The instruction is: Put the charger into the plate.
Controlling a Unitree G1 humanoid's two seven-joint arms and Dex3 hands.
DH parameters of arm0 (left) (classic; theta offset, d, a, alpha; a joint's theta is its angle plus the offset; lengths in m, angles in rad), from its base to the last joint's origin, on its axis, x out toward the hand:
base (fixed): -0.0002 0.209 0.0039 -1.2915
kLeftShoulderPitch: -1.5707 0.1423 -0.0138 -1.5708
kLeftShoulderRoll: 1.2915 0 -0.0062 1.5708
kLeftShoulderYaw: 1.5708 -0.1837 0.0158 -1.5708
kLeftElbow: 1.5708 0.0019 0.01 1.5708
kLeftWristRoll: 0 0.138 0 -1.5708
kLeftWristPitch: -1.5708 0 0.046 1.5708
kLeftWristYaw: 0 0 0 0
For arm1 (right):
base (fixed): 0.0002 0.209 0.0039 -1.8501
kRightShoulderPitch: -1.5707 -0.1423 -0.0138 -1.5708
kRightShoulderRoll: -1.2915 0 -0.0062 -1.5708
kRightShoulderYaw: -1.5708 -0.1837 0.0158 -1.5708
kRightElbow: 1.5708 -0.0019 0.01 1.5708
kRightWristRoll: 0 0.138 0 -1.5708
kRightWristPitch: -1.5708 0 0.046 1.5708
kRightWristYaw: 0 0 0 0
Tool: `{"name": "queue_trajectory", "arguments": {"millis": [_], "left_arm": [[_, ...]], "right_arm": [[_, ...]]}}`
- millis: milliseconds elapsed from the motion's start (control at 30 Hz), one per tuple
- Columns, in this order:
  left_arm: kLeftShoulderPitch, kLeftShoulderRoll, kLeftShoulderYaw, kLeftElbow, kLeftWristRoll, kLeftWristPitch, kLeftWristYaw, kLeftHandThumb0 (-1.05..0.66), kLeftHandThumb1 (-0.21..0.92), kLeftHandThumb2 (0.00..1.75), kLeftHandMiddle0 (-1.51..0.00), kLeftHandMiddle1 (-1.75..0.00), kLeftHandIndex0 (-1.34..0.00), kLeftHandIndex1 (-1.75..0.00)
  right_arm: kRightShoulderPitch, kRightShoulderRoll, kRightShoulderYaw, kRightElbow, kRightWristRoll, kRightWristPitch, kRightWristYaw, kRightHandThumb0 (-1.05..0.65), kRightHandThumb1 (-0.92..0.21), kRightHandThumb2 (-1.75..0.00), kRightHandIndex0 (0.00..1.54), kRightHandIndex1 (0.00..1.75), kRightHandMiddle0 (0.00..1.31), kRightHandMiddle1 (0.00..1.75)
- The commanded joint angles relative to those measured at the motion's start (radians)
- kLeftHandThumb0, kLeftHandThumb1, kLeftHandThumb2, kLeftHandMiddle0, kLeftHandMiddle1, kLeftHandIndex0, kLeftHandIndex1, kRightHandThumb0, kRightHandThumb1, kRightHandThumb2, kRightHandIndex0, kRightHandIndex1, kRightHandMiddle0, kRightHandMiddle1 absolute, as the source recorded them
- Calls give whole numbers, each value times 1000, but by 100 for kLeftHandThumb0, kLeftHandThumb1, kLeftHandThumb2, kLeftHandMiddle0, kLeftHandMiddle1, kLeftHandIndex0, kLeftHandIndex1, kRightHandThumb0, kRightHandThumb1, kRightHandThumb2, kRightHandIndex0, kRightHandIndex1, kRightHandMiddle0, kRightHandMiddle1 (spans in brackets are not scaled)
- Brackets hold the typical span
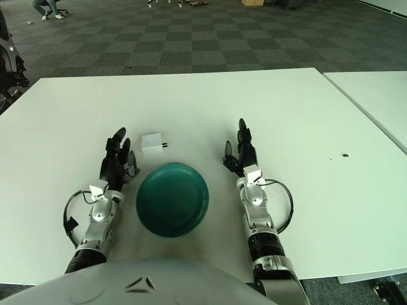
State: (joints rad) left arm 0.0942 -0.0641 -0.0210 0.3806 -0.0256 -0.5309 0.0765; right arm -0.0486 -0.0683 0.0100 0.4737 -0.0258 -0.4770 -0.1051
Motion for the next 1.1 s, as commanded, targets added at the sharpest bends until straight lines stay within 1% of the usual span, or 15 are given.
{"name": "queue_trajectory", "arguments": {"millis": [0,167,367,500,633,700,767,800,833,867,933,967,1067], "left_arm": [[121,28,14,234,9,45,-34,-83,92,88,-24,0,0,-60],[117,27,8,225,14,36,-40,-83,92,88,-24,-1,0,-62],[120,20,-4,181,14,58,-49,-83,92,88,-26,-1,0,-63],[118,16,-6,181,18,55,-45,-85,92,89,-26,-1,0,-64],[116,11,-10,179,33,40,-29,-85,92,90,-27,-1,0,-64],[114,13,-16,174,74,12,13,-85,92,90,-27,-2,0,-65],[98,29,-32,177,178,-29,110,-84,92,91,-27,-1,0,-66],[94,48,-46,151,258,-31,171,-84,92,91,-27,-1,0,-66],[91,61,-57,132,312,-31,213,-84,92,91,-26,-1,0,-64],[83,86,-73,84,414,-5,291,-84,92,92,-26,-1,0,-63],[65,124,-94,36,546,33,399,-85,92,92,-25,-1,0,-60],[58,138,-100,28,585,45,434,-85,92,91,-25,0,0,-59],[9,206,-142,49,741,111,584,-88,92,89,-25,0,0,-58]], "right_arm": [[363,57,61,208,-56,26,-13,-79,-92,-84,2,1,0,10],[367,58,58,194,-40,20,8,-81,-92,-84,2,0,0,11],[361,54,45,191,-15,14,35,-82,-92,-83,1,0,0,11],[357,51,38,191,-6,14,47,-82,-92,-83,0,0,0,12],[354,48,29,182,5,22,59,-83,-92,-83,0,0,0,12],[353,48,25,172,10,28,63,-83,-92,-83,0,0,0,13],[353,48,21,162,15,33,67,-82,-92,-83,0,0,0,14],[352,47,18,157,17,34,68,-82,-92,-83,0,0,0,14],[351,46,17,154,18,35,70,-82,-92,-83,0,0,0,15],[349,46,15,152,19,36,71,-82,-92,-83,0,0,0,15],[344,44,11,151,21,35,73,-81,-92,-84,0,0,0,16],[343,43,9,151,21,35,74,-81,-92,-84,1,0,0,16],[332,41,3,159,20,21,75,-81,-92,-83,1,1,0,17]]}}
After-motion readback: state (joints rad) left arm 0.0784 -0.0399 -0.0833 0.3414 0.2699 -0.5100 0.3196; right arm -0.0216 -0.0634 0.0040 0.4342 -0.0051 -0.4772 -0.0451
